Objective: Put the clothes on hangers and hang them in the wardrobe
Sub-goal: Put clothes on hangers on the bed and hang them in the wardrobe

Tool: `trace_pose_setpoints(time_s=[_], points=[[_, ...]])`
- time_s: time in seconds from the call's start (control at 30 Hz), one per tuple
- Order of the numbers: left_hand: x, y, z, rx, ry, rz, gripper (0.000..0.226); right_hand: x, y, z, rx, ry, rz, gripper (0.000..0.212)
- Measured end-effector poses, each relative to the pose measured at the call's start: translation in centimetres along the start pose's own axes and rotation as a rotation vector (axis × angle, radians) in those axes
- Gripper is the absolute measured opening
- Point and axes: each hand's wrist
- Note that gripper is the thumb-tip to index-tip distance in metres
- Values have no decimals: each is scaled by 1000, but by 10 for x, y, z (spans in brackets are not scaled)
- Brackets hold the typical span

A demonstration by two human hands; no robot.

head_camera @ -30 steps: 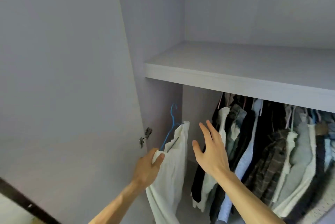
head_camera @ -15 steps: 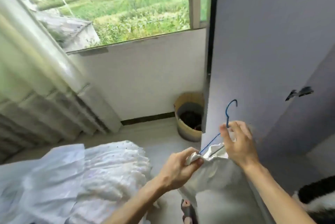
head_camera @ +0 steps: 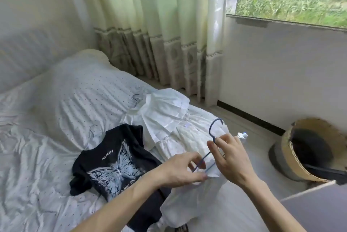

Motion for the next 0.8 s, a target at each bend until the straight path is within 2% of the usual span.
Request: trace_pose_setpoints(time_s=[0.17,0.3,0.43,0.5,0.6,0.8], points=[[-14,0,-41,126,299,-102,25,-57,-37,31,-132,34,-111,42],[-24,-17,-67,402,181,-116,19,-74,-81,38,-153,-46,-136,31],[-17,-31,-91,520,149,-121,23,-70,-119,34,-196,-87,-152,26],[-13,-40,-98,520,199,-102,22,-55,-133,28,-217,-38,-128,42],[7,-61,-103,430,246,-46,20,-32,-153,8,-212,63,-96,66],[79,-112,-114,353,312,-77,24,-1,-193,-41,-104,136,-23,70]])
Point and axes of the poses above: each hand's wrist, its own y-axis away from the middle knuckle, its own z-axis out of the palm, x = y × z, and after that the axes turned 6 degrees about x, right-handed
